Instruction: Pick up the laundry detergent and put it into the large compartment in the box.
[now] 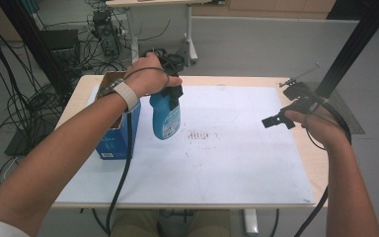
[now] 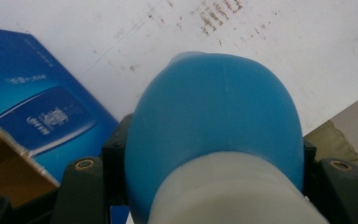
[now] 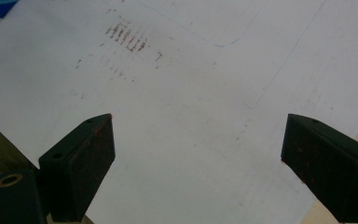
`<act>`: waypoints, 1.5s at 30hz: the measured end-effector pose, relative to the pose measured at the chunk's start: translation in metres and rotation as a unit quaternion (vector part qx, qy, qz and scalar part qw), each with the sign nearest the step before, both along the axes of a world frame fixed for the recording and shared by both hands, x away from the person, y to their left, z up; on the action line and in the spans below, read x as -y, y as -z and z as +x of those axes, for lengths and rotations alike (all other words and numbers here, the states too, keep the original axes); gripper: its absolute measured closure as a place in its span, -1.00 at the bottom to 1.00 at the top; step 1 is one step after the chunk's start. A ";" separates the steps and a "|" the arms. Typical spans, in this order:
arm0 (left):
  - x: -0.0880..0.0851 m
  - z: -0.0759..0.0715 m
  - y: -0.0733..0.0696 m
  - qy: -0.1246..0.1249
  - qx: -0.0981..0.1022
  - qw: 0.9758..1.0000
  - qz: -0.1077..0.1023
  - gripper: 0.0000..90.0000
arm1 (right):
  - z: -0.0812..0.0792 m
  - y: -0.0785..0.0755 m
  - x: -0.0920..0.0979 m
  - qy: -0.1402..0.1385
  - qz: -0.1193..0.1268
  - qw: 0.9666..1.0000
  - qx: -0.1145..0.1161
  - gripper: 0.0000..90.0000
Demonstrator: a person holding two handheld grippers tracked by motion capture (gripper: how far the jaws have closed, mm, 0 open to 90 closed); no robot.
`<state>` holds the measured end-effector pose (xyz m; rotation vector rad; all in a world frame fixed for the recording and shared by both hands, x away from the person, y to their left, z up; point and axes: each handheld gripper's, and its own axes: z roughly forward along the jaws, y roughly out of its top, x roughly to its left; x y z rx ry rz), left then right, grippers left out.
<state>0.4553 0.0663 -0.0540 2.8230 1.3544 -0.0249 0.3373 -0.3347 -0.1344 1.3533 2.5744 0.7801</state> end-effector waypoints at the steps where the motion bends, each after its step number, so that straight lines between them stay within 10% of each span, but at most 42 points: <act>1: -0.001 0.000 -0.005 0.000 0.001 1.000 0.000 -0.14 | 0.000 0.000 -0.001 -0.001 -0.001 1.000 0.001 -0.79; 22: -0.020 -0.020 -0.116 -0.077 0.016 0.997 0.007 -0.14 | -0.002 -0.003 0.001 -0.008 0.006 1.000 0.010 -0.79; 45: -0.089 -0.018 -0.139 -0.238 0.008 0.971 0.010 -0.14 | -0.001 0.004 0.004 -0.014 0.019 1.000 0.017 -0.79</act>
